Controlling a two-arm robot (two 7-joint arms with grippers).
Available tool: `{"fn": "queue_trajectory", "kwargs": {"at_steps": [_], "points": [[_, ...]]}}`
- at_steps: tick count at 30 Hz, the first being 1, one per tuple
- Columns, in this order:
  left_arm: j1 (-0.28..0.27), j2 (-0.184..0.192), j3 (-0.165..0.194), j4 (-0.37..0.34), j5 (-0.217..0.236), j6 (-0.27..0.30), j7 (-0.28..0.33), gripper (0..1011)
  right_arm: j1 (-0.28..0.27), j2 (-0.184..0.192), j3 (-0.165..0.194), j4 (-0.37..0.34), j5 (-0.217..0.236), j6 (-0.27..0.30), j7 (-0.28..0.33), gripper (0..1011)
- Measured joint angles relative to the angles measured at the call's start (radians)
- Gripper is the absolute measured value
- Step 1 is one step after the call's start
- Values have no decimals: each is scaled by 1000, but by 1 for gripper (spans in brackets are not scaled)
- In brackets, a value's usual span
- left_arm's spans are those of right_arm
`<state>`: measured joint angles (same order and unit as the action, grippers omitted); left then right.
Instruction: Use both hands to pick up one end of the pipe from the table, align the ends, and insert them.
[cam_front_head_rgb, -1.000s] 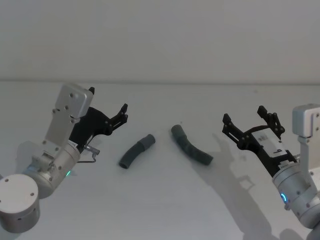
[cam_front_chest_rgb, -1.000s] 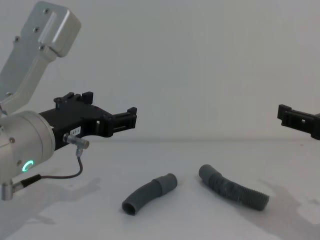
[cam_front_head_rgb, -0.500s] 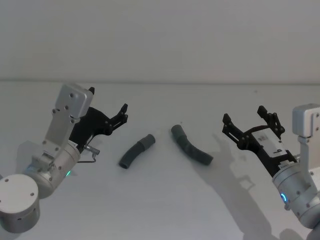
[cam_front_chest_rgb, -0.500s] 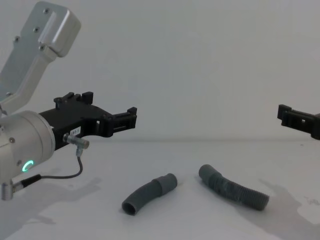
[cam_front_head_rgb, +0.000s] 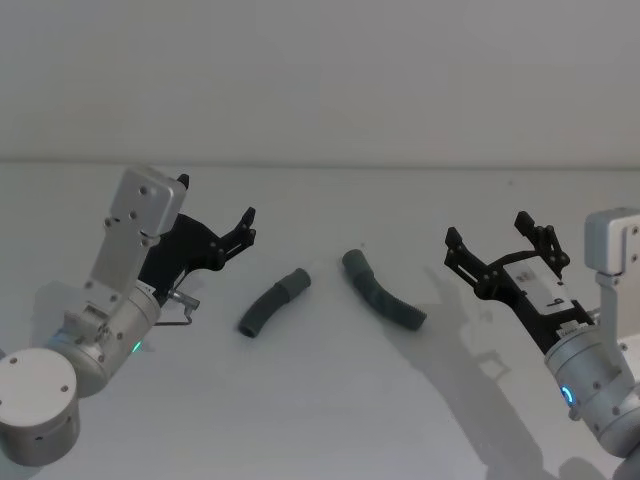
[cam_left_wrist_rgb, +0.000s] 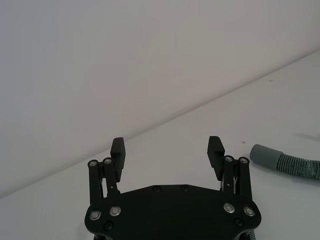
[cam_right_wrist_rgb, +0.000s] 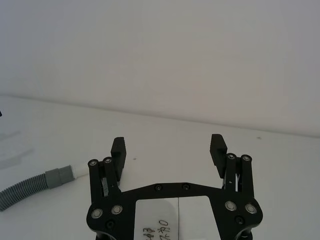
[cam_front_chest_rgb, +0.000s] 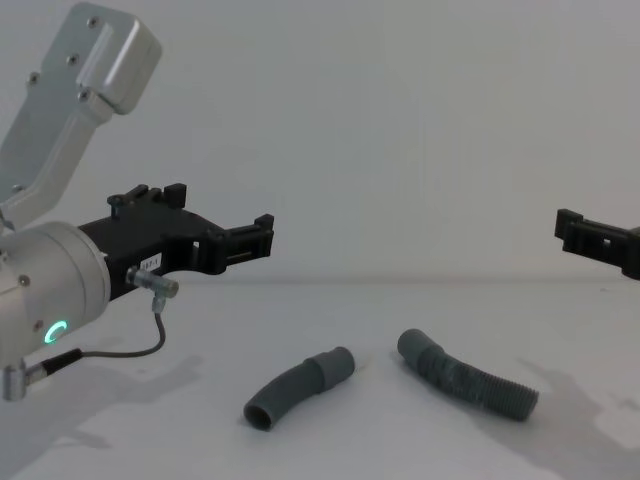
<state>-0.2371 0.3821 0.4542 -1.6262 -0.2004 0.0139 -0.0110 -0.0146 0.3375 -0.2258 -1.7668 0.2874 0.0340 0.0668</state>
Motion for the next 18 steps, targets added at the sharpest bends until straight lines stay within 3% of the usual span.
{"fn": "queue_trajectory", "kwargs": {"at_steps": [11,18], "points": [[-4,-3,2,5,0,1,-5,1001,2,1,0,2,0,1,4,1002],[-27,-16,18,26,2,14,-31,1001,18,13,-3,16,11,18,41,1002]]}}
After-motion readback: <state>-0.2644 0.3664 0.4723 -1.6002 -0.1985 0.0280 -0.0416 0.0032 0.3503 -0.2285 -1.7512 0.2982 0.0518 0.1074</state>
